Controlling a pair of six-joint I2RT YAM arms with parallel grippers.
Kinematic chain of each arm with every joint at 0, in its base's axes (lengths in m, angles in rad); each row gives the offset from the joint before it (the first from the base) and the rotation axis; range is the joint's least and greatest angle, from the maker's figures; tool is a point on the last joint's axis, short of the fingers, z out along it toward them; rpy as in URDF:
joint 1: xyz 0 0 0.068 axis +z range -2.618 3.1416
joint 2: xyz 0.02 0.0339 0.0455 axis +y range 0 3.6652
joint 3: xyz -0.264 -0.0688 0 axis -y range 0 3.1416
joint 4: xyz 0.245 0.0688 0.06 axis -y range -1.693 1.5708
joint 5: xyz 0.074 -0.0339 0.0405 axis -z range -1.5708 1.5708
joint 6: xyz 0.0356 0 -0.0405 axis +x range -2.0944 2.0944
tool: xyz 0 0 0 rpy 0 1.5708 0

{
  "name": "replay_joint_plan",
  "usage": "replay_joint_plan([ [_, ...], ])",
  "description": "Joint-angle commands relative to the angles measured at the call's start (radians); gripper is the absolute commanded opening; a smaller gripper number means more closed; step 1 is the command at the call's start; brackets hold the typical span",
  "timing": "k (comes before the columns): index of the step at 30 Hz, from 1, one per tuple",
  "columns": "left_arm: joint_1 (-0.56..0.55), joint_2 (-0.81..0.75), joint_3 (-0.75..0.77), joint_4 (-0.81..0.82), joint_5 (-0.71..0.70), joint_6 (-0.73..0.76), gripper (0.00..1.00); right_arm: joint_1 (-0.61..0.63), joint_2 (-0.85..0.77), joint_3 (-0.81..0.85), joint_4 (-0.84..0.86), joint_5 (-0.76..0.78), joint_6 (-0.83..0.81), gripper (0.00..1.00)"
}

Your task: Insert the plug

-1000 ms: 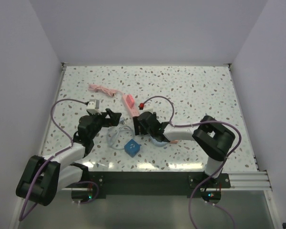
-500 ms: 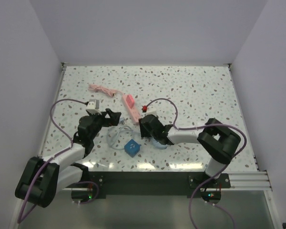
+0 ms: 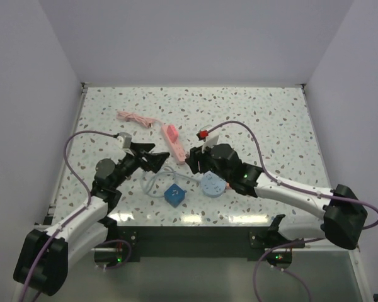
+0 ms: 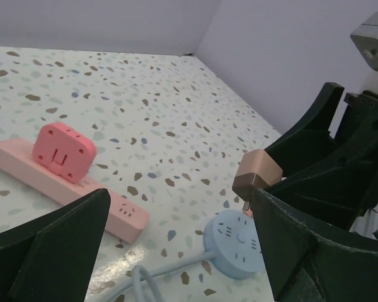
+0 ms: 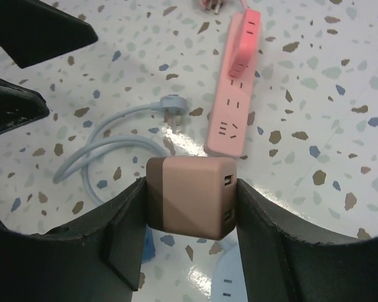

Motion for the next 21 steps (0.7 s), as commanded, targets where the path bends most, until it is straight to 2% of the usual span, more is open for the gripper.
replay_joint_plan([
  [1,-0.013,-0.010,-0.002,0.111,0.135,-0.093,0.99,0.004,-0.062,0.016,0.050,-0.135,-0.098,0.30],
  [8,-0.068,0.055,0.008,0.203,0.190,-0.154,0.96,0.004,-0.110,-0.008,0.065,-0.237,-0.165,0.30],
  [18,-0.168,0.174,0.003,0.401,0.179,-0.254,0.93,0.005,-0.130,-0.044,0.094,-0.306,-0.196,0.30],
  [21,-0.194,0.203,0.015,0.401,0.172,-0.254,0.91,0.005,-0.141,-0.056,0.103,-0.315,-0.201,0.30],
])
